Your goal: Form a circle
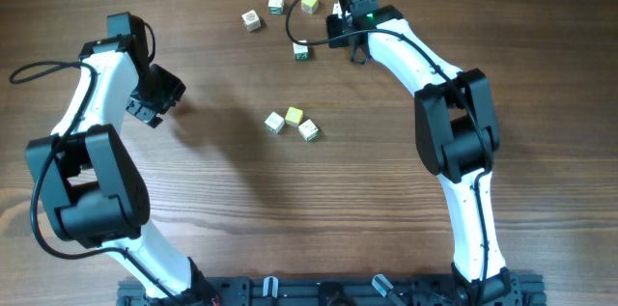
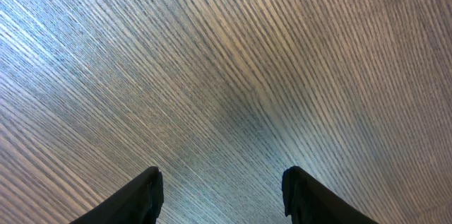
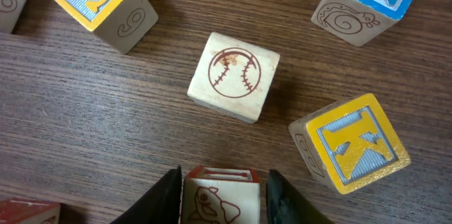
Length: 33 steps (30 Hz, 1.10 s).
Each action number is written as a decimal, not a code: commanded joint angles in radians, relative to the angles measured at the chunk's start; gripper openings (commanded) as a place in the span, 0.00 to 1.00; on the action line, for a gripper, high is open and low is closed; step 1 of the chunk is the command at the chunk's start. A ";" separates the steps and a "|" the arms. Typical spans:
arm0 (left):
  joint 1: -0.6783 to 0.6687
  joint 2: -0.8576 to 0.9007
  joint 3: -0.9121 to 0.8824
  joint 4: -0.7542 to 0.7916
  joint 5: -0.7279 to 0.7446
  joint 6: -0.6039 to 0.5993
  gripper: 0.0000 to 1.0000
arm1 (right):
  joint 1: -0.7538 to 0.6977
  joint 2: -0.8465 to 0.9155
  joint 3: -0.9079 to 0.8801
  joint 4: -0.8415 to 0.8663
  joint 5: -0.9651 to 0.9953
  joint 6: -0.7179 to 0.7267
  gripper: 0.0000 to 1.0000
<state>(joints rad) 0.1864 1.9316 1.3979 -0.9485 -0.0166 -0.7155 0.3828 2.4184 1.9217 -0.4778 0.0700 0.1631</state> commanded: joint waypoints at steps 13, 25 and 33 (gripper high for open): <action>-0.001 -0.021 0.014 0.003 0.005 0.005 0.58 | -0.003 -0.210 -0.004 -0.143 -0.015 -0.007 0.27; -0.001 -0.021 0.014 0.003 0.005 0.005 0.60 | 0.152 -0.373 -0.005 -0.660 -0.333 -0.006 0.23; -0.001 -0.021 0.014 0.003 0.005 0.005 0.60 | 0.446 -0.371 -0.029 -0.741 -0.330 0.009 0.22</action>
<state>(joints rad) 0.1864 1.9316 1.3979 -0.9455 -0.0166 -0.7155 0.7578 2.0552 1.9182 -1.2175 -0.2436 0.1593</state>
